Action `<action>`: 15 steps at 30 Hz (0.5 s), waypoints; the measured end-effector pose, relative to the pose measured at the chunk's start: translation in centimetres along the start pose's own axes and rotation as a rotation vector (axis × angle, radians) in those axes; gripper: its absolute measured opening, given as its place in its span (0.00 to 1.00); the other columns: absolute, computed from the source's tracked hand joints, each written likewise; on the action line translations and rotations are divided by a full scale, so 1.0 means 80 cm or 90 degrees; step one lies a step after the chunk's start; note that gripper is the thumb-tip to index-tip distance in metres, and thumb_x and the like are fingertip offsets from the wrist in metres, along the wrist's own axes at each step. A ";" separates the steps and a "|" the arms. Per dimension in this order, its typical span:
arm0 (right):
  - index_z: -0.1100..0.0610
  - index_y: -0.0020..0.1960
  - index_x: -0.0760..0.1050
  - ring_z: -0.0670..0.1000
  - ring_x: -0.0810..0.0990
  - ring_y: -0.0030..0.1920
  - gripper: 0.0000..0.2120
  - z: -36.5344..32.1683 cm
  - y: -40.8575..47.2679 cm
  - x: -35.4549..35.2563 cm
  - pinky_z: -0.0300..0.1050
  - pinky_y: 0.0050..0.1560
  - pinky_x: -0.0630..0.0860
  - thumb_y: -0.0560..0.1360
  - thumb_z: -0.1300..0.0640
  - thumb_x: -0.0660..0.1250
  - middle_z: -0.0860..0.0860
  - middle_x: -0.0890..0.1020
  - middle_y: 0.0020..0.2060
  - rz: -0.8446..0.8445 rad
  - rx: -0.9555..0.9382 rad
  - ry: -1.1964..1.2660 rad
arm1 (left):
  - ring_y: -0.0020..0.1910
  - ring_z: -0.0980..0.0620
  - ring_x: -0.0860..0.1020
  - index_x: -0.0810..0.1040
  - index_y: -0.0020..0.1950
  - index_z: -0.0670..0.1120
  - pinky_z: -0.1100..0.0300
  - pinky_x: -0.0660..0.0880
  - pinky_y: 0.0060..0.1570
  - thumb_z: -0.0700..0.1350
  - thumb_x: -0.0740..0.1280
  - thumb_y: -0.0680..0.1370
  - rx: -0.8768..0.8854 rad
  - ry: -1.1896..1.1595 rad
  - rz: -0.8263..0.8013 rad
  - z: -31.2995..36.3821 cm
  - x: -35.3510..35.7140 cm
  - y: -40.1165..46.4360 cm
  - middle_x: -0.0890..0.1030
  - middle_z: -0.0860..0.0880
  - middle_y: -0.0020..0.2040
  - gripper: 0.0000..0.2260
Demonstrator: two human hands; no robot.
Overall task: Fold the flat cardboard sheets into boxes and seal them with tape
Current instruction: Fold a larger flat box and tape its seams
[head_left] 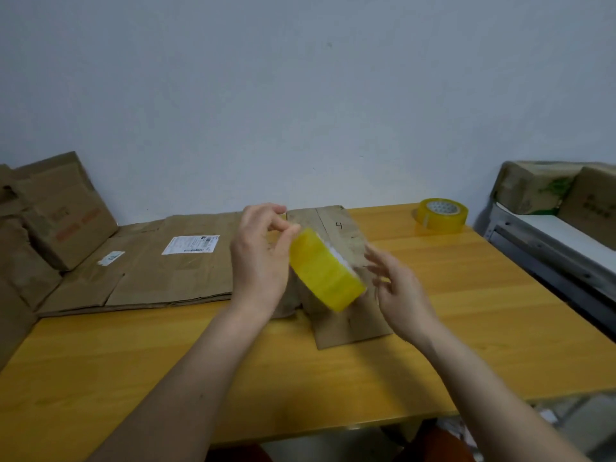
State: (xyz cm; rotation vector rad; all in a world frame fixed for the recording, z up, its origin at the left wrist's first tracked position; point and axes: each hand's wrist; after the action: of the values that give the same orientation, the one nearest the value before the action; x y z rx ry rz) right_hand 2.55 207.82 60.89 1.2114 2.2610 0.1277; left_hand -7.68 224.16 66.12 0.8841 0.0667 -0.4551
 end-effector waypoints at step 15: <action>0.59 0.45 0.80 0.50 0.78 0.34 0.07 0.000 -0.002 0.011 0.43 0.34 0.75 0.71 0.67 0.65 0.53 0.80 0.34 0.235 0.125 0.499 | 0.46 0.48 0.80 0.78 0.36 0.46 0.55 0.78 0.42 0.43 0.72 0.75 -0.563 -0.255 0.056 0.019 0.074 -0.060 0.82 0.48 0.47 0.08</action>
State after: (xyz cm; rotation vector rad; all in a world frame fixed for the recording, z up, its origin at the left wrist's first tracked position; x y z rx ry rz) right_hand 2.03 208.42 60.41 1.9302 2.6958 0.6289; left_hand -4.50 218.32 62.15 -0.0787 -0.1332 -0.4523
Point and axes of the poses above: each hand's wrist, its own y-axis towards the middle knuckle, its own x-axis out of the palm, z = x × y
